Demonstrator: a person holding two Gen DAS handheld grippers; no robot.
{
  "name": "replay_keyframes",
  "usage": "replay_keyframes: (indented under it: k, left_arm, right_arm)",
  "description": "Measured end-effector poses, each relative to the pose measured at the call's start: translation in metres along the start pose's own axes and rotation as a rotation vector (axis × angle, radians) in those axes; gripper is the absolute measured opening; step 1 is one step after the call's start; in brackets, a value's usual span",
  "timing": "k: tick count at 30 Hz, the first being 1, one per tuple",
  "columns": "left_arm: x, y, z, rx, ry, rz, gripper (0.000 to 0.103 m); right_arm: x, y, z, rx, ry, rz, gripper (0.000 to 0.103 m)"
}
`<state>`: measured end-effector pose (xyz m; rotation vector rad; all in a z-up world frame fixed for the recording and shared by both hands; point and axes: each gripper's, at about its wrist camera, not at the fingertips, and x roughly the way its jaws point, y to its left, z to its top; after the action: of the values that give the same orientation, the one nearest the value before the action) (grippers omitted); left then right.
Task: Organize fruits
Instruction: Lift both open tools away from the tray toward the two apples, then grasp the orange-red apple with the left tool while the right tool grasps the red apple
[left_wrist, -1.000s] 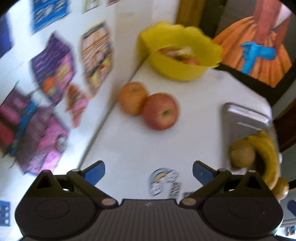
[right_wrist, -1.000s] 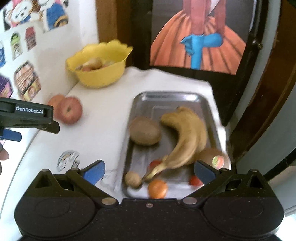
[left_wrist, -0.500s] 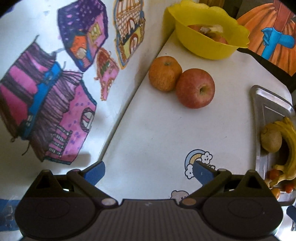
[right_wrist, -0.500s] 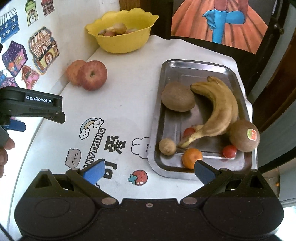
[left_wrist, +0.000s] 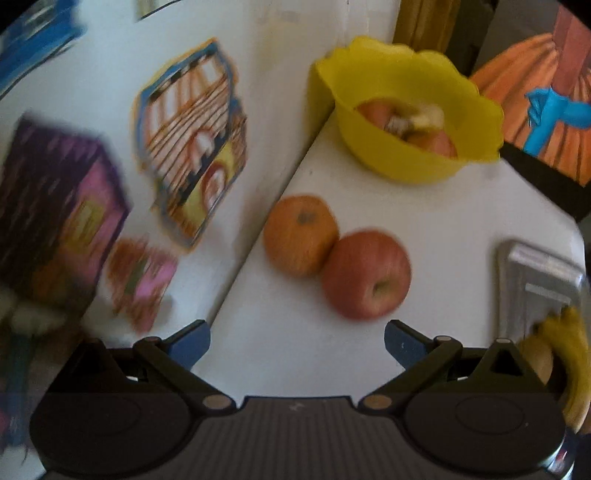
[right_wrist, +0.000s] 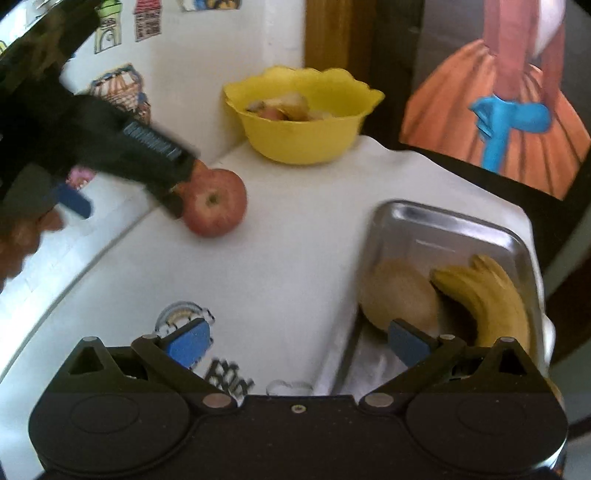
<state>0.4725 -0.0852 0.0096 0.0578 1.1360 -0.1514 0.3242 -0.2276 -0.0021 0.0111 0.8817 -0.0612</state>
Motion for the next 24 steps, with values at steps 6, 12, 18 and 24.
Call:
replay_keyframes:
  k: [6, 12, 18, 24]
  left_arm:
    - [0.015, -0.023, 0.019, 0.047, -0.030, 0.017, 0.103]
    - [0.033, -0.024, 0.042, -0.038, 0.007, -0.019, 0.103]
    - [0.049, -0.019, 0.059, -0.121, 0.045, 0.017, 0.100]
    - [0.062, -0.018, 0.067, -0.158, 0.070, 0.042, 0.097]
  right_arm:
    - [0.026, 0.012, 0.013, 0.008, -0.055, 0.070, 0.102]
    - [0.052, 0.024, 0.025, 0.013, -0.134, 0.127, 0.102]
    - [0.076, 0.026, 0.037, 0.042, -0.195, 0.169, 0.102]
    - [0.095, 0.034, 0.046, 0.029, -0.212, 0.205, 0.099]
